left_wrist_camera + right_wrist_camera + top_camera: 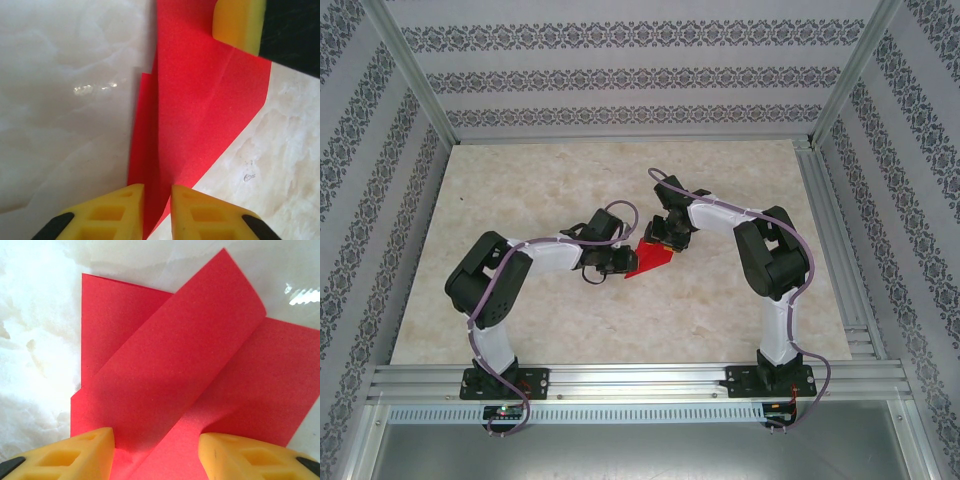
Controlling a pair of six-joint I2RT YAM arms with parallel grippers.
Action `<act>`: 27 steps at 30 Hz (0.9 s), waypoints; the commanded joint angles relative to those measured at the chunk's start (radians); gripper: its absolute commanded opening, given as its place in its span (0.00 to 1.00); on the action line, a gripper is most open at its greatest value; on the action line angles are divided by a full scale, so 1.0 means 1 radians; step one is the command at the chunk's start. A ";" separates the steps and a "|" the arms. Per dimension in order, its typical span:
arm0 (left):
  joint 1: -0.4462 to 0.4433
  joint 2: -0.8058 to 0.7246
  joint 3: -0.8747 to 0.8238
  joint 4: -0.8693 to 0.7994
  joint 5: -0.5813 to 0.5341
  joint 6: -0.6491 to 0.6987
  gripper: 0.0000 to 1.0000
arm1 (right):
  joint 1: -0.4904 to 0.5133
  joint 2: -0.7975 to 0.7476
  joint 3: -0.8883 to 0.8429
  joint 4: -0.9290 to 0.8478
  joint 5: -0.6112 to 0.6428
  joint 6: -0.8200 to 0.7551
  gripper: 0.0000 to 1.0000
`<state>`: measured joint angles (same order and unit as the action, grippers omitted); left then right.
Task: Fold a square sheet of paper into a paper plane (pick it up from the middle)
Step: Fourth fold the wing at the center of the table.
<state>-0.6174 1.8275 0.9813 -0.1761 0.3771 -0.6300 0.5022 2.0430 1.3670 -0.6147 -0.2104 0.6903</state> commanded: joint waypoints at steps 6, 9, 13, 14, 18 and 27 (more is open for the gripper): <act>0.000 0.010 0.025 -0.007 0.023 0.015 0.13 | 0.002 0.135 -0.077 -0.004 0.100 0.014 0.52; 0.000 0.013 0.025 -0.016 0.025 0.015 0.13 | 0.002 0.137 -0.075 -0.004 0.100 0.013 0.52; 0.001 0.009 0.024 -0.042 0.008 0.015 0.12 | 0.002 0.141 -0.075 -0.003 0.100 0.014 0.52; 0.002 0.008 0.026 -0.048 0.009 0.013 0.13 | 0.002 0.143 -0.076 -0.003 0.099 0.015 0.52; 0.005 -0.018 0.027 -0.033 0.034 0.004 0.21 | 0.002 0.144 -0.076 -0.004 0.101 0.014 0.52; 0.013 -0.110 0.020 0.011 -0.004 0.000 0.36 | 0.001 0.149 -0.077 -0.005 0.104 0.015 0.52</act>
<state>-0.6155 1.7481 0.9878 -0.1879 0.3828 -0.6365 0.5022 2.0453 1.3655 -0.6128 -0.2100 0.6907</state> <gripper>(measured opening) 0.359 0.524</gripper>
